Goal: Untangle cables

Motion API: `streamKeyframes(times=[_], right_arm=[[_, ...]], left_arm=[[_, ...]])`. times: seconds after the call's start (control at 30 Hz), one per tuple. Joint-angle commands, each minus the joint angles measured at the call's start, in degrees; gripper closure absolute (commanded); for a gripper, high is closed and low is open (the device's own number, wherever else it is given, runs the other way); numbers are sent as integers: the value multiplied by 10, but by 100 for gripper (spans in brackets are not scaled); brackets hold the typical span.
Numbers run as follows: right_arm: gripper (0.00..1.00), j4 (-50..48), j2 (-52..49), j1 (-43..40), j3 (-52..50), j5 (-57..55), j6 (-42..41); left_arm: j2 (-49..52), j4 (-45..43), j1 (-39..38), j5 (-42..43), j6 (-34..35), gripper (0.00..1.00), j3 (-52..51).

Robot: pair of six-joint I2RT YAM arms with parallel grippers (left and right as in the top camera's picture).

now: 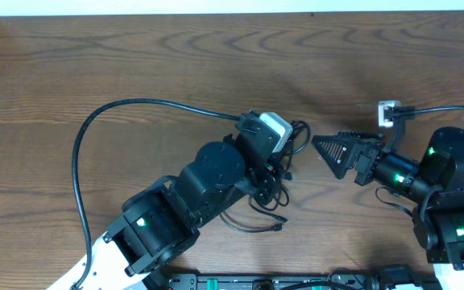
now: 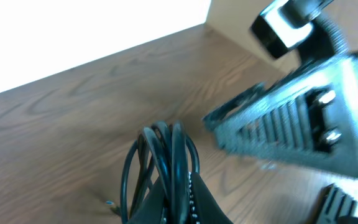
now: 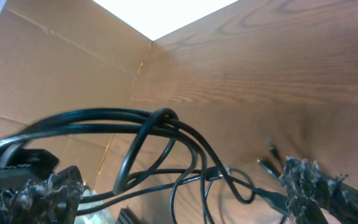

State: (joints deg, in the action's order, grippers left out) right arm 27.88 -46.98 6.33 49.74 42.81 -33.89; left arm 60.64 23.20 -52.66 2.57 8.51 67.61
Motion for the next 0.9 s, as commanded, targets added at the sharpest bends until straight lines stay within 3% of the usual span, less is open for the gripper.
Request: streamKeyframes(times=[0.0, 0.47, 0.87], right_arm=[[1, 5, 2, 9, 1, -24, 4], [1, 111, -78, 10, 1, -110, 84], [1, 166, -134, 10, 1, -112, 176]], left_arm=[[-8, -19, -1, 38, -8, 92, 9], [-10, -54, -1, 56, -8, 93, 9], [-10, -126, -1, 56, -8, 93, 9]])
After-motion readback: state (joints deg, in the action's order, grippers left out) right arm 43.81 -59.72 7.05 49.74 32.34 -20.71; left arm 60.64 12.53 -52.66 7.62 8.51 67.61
